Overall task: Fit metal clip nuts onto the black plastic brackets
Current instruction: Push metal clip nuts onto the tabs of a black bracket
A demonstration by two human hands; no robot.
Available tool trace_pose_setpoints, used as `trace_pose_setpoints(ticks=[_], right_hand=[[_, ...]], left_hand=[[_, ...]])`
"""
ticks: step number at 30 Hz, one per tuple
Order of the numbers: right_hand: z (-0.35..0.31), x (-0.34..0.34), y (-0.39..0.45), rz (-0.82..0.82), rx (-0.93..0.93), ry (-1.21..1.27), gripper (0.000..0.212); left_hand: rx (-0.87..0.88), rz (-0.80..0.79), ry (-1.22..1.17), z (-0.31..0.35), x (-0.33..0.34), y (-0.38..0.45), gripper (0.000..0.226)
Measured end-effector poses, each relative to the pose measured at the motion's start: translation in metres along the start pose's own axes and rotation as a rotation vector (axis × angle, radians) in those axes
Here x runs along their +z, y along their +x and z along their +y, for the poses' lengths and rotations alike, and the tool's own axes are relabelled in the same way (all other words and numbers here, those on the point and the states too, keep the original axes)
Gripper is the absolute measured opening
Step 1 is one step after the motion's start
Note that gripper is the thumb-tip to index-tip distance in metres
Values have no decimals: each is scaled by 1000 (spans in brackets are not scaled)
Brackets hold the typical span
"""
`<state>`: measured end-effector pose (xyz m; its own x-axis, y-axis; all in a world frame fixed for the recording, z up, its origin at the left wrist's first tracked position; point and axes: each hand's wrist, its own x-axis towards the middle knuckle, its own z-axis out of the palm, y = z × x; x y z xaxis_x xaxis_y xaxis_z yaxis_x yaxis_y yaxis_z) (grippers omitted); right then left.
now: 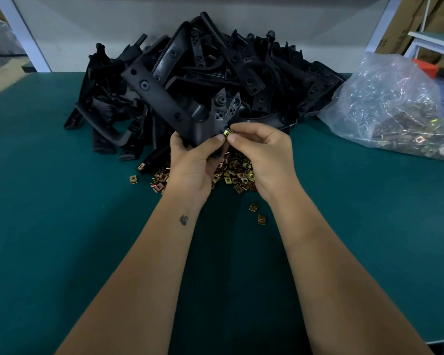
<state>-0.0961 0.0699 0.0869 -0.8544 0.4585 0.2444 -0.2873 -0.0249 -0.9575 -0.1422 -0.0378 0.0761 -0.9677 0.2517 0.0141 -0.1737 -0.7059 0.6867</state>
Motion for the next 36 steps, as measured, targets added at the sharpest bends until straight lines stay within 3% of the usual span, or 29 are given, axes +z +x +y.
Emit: trace_pose_setpoints(ticks=[5, 12, 16, 25, 36], right_hand=[[0, 0, -1, -40, 6, 15, 16], [-1, 1, -2, -92, -40, -53, 15], [0, 2, -1, -23, -60, -109, 16], [-1, -3, 2, 58, 49, 263, 18], [-3, -2, 1, 42, 25, 341, 23]], left_hand=[[-8, -5, -18, 1, -2, 1, 40], [10, -10, 133, -1, -5, 0, 48], [15, -16, 170, -3, -5, 0, 50], [-170, -68, -63, 7, -4, -3, 24], [-204, -168, 13, 10, -3, -7, 22]])
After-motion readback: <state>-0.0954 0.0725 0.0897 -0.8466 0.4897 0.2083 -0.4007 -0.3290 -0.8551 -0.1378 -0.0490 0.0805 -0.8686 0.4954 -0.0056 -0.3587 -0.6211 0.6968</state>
